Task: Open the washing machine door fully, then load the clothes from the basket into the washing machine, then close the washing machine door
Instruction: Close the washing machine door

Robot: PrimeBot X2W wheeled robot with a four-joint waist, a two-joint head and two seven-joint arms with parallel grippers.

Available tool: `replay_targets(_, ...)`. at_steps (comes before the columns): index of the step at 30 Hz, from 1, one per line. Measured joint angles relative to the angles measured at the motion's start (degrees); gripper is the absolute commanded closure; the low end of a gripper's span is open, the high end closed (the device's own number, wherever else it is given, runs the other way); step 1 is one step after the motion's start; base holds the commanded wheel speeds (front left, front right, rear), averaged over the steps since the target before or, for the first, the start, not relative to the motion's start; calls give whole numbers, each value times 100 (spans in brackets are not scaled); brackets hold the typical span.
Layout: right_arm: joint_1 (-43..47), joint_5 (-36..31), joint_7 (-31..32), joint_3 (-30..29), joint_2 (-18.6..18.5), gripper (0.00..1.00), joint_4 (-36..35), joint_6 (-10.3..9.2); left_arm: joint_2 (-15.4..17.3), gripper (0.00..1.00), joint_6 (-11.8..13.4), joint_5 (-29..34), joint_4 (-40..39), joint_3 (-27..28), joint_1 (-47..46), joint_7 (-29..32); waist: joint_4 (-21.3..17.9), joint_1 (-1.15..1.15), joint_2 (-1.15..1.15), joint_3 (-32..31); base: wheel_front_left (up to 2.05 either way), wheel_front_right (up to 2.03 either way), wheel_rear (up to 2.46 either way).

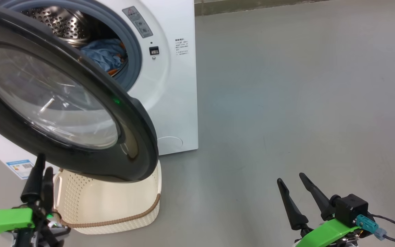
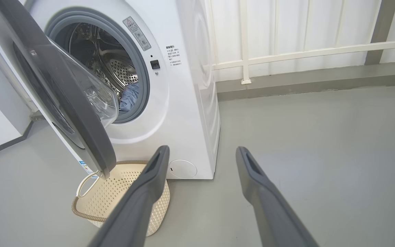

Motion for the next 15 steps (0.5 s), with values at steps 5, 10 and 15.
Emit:
replay_targets(5,0,-7,0,-12,1,0,-29,0,147,0,0,506,-51,-159,54,-385,20,0,0,14,0,0,0)
replay_targets(10,-1,-9,0,-24,1,0,-57,0,404,0,0,1050,-241,-412,80,-928,19,0,0,35,0,0,0)
replay_targets(15,-1,-32,0,-36,4,0,-81,0,942,0,0,2180,-319,-962,194,-1884,13,0,0,60,0,0,0)
